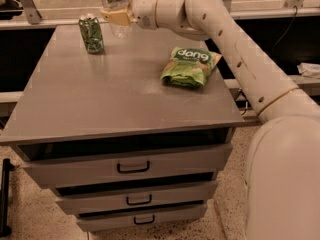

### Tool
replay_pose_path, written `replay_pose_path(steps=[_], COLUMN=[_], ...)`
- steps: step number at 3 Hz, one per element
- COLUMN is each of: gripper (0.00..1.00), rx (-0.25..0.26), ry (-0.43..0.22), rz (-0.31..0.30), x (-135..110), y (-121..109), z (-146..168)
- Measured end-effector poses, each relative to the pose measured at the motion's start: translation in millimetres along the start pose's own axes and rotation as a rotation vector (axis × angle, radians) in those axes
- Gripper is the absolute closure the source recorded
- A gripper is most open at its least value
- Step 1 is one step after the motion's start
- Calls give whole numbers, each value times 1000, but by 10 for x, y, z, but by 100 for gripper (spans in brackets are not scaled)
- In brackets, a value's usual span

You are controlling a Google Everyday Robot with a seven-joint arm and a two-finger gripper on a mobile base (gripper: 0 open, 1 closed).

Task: Move water bottle near green can

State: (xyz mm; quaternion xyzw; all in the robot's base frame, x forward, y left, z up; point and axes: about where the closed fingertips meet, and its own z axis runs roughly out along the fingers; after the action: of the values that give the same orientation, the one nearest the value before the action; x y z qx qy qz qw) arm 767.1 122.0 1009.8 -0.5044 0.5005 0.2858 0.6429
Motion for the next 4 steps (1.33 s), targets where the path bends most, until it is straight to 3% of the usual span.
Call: replay_pose_path(steps=[1, 2, 3, 4], gripper=[100, 100, 100, 100], rx=[94, 158, 194, 194], ry=[26, 33, 27, 47], rz=[11, 58, 109, 129], x=[142, 441, 680, 753], y=[-84, -16, 20, 26], z=[62, 241, 398, 535])
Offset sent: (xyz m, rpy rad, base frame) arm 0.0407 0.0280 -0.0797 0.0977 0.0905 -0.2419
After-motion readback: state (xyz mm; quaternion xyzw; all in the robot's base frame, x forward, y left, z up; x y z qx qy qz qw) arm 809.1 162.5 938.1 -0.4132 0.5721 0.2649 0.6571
